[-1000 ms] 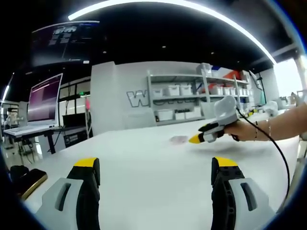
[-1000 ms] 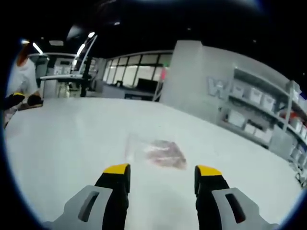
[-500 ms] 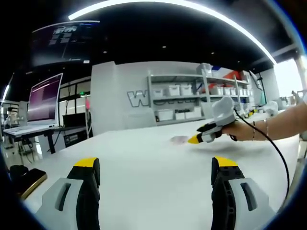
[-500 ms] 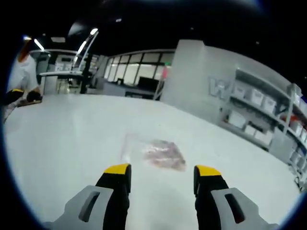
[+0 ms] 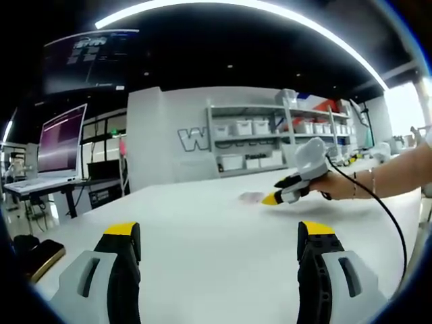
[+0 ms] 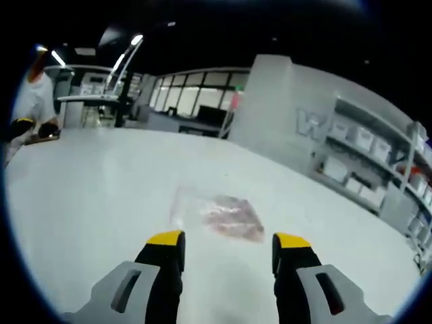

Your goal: Open the resealable bag by pulling the two sides of the seal apart until the entire bag opening is separated and visibly accessible.

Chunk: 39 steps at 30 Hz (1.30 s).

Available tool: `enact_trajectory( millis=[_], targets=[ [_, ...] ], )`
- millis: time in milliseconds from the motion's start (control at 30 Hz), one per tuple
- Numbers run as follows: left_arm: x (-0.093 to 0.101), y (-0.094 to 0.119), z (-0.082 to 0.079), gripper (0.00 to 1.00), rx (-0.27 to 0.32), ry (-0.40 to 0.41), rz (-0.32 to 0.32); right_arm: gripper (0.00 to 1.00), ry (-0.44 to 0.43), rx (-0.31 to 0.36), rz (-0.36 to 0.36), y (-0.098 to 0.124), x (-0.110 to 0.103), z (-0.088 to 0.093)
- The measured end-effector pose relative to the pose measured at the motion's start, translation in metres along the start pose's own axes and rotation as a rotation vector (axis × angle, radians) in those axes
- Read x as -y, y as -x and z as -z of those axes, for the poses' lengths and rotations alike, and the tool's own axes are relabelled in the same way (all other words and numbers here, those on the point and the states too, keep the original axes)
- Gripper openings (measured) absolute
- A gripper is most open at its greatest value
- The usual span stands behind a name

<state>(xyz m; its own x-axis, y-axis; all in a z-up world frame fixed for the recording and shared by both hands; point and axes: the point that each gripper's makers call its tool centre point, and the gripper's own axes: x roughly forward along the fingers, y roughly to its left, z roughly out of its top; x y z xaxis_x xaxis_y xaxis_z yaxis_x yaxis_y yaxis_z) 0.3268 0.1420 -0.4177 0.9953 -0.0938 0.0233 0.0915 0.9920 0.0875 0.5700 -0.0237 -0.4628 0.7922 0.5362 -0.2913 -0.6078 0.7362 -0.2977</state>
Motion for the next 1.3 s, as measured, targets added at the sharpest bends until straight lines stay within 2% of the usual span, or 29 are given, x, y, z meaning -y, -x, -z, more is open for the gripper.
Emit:
enact_trajectory(
  millis=[633,800,1133,1300],
  targets=[
    [0.0,-0.004,-0.001,0.96,0.001,-0.005,0.004,0.48,0.033,-0.01,-0.021,-0.004,-0.005,0.003],
    [-0.002,-0.004,-0.001,0.96,0.004,-0.005,-0.001,0.48,0.085,-0.013,-0.042,-0.008,-0.007,0.004],
    [-0.002,-0.004,0.001,0.96,0.001,-0.003,-0.003,0.46,0.258,-0.013,-0.061,-0.016,-0.01,0.005],
    [-0.003,-0.004,0.002,0.96,0.0,-0.003,-0.008,0.45,0.267,0.001,-0.069,-0.018,-0.013,0.003]
  ],
)
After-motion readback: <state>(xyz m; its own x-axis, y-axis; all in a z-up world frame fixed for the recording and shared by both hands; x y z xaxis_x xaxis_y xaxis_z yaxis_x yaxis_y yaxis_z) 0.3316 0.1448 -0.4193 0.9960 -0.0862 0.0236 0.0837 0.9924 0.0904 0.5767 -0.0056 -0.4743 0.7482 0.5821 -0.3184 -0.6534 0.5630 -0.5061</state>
